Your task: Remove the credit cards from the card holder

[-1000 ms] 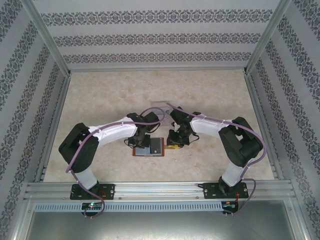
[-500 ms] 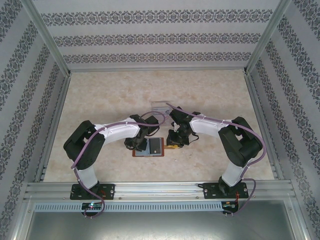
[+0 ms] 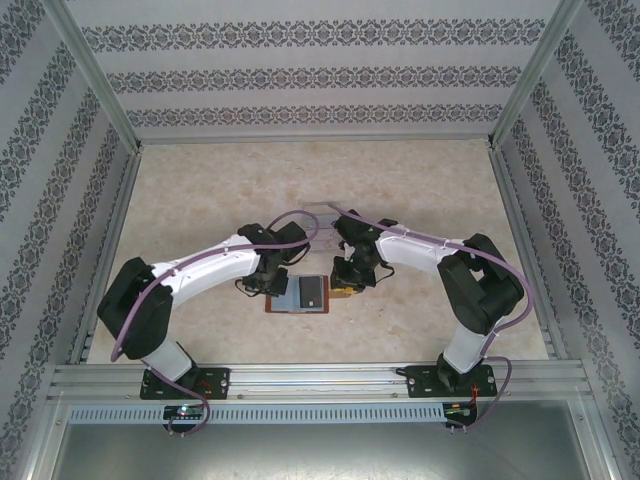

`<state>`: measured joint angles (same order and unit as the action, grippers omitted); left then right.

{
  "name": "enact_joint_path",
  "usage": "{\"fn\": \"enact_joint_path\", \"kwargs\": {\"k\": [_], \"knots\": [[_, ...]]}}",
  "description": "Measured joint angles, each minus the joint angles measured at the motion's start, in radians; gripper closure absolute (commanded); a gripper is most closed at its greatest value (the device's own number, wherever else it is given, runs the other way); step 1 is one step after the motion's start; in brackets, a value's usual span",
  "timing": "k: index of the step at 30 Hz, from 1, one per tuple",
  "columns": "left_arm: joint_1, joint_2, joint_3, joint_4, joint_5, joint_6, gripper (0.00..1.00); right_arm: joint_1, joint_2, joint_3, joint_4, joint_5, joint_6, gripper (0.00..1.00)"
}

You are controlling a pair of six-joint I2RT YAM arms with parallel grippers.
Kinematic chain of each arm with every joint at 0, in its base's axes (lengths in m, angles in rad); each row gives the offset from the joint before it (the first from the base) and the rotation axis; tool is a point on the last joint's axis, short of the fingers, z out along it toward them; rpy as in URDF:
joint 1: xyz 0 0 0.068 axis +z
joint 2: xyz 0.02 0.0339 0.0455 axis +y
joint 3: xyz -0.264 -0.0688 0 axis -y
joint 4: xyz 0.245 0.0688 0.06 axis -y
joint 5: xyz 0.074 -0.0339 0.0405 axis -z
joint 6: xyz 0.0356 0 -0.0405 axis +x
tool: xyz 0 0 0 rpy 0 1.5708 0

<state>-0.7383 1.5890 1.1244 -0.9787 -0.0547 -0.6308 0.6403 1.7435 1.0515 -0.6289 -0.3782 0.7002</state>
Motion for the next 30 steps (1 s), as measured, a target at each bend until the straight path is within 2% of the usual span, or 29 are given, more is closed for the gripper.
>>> {"fn": "enact_joint_path", "kwargs": {"k": [6, 10, 15, 21, 30], "knots": [[0.046, -0.084, -0.080, 0.179, 0.171, -0.018, 0.78, 0.019, 0.000, 0.019, 0.002, -0.003, 0.005, 0.74], [0.084, -0.080, -0.166, 0.324, 0.303, -0.060, 0.81, 0.038, 0.005, 0.033, 0.017, -0.013, 0.014, 0.77], [0.099, -0.067, -0.221, 0.464, 0.417, -0.114, 0.88, 0.064, 0.043, 0.053, 0.054, -0.035, 0.035, 0.80], [0.102, -0.029, -0.250, 0.583, 0.497, -0.164, 0.88, 0.072, 0.090, 0.062, 0.082, -0.045, 0.041, 0.80], [0.106, 0.028, -0.272, 0.692, 0.553, -0.213, 0.91, 0.076, 0.109, 0.063, 0.100, -0.057, 0.053, 0.80]]}}
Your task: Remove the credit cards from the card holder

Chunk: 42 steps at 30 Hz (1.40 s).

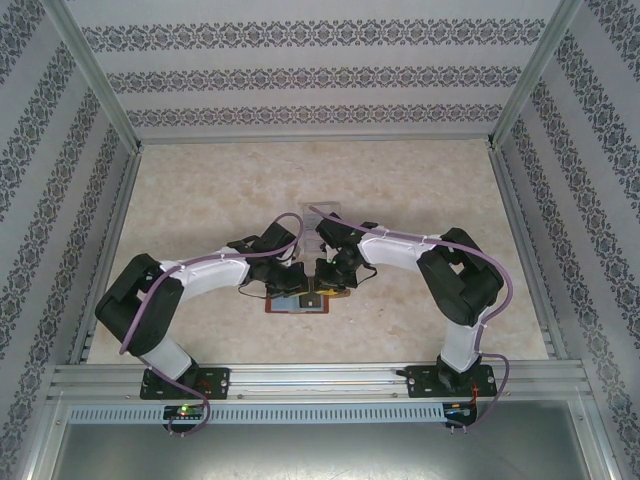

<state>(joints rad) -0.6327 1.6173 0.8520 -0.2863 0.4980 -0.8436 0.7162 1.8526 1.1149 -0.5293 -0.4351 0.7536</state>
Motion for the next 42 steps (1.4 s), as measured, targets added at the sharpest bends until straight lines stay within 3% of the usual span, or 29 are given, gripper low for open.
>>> {"fn": "enact_joint_path", "kwargs": {"k": [42], "knots": [[0.006, 0.002, -0.008, -0.051, -0.057, 0.010, 0.92, 0.000, -0.029, -0.001, -0.026, 0.030, 0.001, 0.78]]}}
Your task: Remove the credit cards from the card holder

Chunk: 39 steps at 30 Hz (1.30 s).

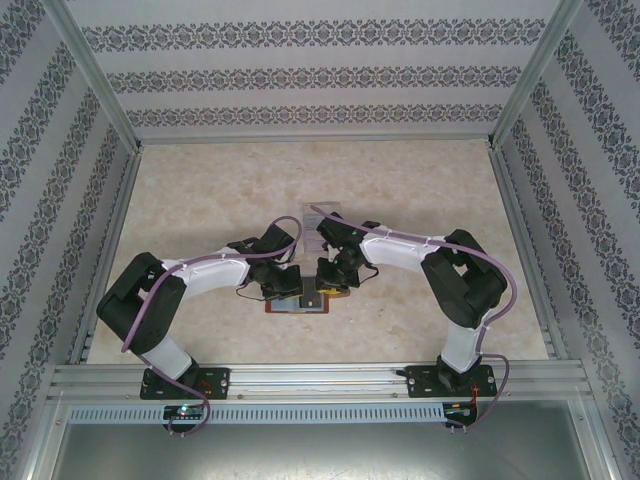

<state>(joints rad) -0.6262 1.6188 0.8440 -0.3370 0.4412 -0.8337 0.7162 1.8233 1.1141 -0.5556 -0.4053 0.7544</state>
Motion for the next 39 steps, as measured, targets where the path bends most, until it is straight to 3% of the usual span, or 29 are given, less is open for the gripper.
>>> {"fn": "enact_joint_path", "kwargs": {"k": [23, 39], "knots": [[0.000, 0.024, 0.011, -0.002, 0.021, 0.005, 0.91, 0.002, 0.030, 0.002, 0.041, -0.037, 0.007, 0.78], [0.000, 0.024, 0.047, -0.086, -0.050, 0.052, 0.86, 0.002, 0.030, 0.002, 0.041, -0.037, 0.002, 0.76]]}}
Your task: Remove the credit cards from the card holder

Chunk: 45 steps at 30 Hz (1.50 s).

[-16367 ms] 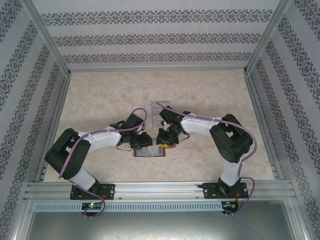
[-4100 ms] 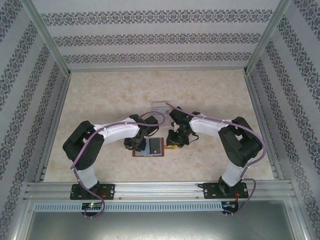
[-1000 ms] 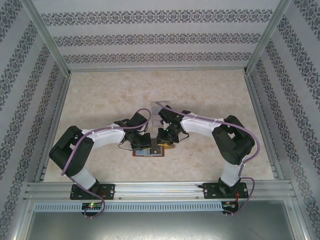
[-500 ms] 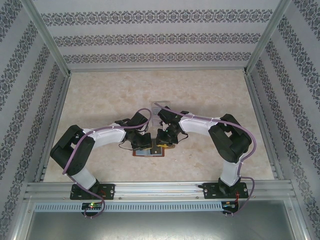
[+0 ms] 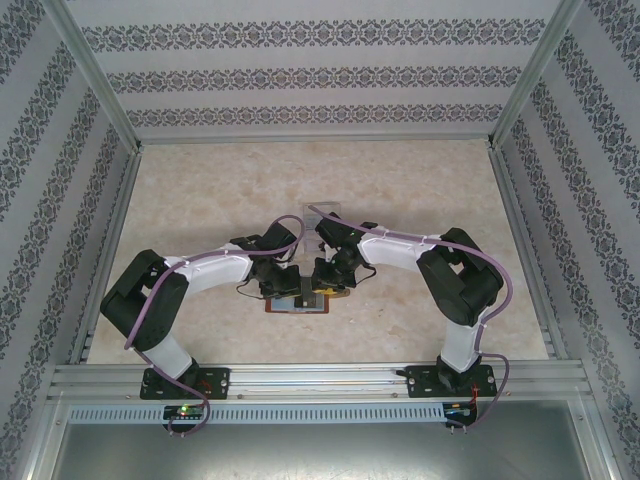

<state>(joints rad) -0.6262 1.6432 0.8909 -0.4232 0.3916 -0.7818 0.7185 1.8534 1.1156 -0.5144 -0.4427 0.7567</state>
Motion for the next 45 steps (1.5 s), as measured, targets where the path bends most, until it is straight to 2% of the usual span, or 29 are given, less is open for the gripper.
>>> {"fn": "enact_joint_path", "kwargs": {"k": [13, 23, 32, 45], "knots": [[0.006, -0.057, -0.006, 0.019, 0.000, -0.012, 0.73, 0.000, 0.000, 0.000, 0.000, 0.000, 0.000, 0.76], [0.019, -0.039, -0.028, 0.053, 0.021, -0.017, 0.71, 0.000, 0.000, 0.000, 0.000, 0.000, -0.001, 0.76], [0.020, -0.019, -0.047, 0.095, 0.053, -0.031, 0.70, 0.000, 0.000, 0.000, 0.000, 0.000, 0.000, 0.76], [0.020, -0.011, -0.055, 0.113, 0.060, -0.037, 0.83, 0.000, 0.000, 0.000, -0.001, 0.000, -0.001, 0.76]]}}
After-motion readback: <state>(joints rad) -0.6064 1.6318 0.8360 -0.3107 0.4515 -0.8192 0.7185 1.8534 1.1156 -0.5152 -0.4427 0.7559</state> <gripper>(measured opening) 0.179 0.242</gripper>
